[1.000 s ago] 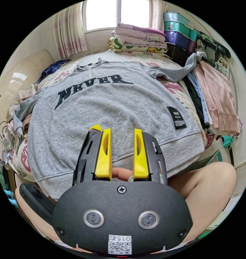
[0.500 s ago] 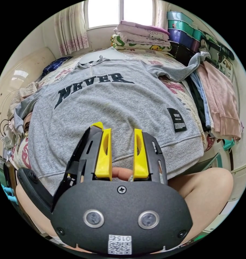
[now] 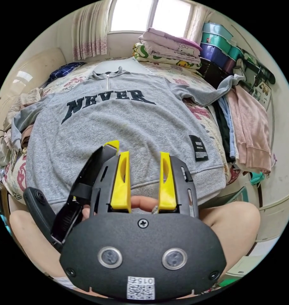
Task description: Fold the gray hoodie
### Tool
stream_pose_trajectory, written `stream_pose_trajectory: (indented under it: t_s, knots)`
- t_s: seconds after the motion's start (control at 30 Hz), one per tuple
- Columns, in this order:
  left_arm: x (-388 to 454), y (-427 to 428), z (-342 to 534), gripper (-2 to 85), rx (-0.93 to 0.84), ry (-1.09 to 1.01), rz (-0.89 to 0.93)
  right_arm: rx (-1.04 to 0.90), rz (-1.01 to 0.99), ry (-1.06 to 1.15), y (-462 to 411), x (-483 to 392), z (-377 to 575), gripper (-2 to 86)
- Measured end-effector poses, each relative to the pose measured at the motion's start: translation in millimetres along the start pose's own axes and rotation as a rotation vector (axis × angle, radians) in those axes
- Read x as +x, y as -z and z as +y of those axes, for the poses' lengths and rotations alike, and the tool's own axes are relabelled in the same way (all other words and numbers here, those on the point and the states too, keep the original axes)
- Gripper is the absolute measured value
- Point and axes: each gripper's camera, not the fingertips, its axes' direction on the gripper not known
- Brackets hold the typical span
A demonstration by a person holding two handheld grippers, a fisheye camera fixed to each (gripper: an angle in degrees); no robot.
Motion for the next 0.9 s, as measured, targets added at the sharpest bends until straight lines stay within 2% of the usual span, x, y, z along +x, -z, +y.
stream_pose_trajectory:
  t_s: [0.1,0.27,0.37,0.47,0.53,0.63,0.73,0.9]
  knots:
    - [-11.4,3.2,-20.2,-0.4,-0.011,0.139,0.059,0.052,0.052,0.015,33.9,8.4,23.6,13.6]
    - [-17.4,7.6,-41.5,-0.4,-0.01,0.231,0.095,0.141,-0.059,-0.064,107.7,56.4,58.2,13.7]
    - [-17.4,4.5,-54.7,-0.4,-0.014,0.273,0.108,0.22,-0.17,-0.242,183.8,114.2,74.5,13.4]
    - [-32.3,4.9,-65.0,-0.4,-0.039,0.472,0.193,0.32,-0.457,-0.507,282.3,198.9,101.4,11.4]
    - [-28.5,5.2,-68.1,-0.4,-0.038,0.469,0.187,0.471,-0.661,-0.598,373.5,251.9,137.3,10.0]
    - [-22.6,4.9,-67.4,-0.5,-0.04,0.461,0.186,0.726,-0.843,-0.669,489.3,295.7,204.5,5.0]
    - [-15.9,3.8,-63.5,-0.5,-0.046,0.462,0.186,0.944,-0.938,-0.687,591.0,312.0,274.8,0.4]
    - [-1.3,-0.3,-50.9,-0.7,-0.128,0.451,0.184,1.212,-0.918,-0.65,705.9,303.6,372.4,-0.5]
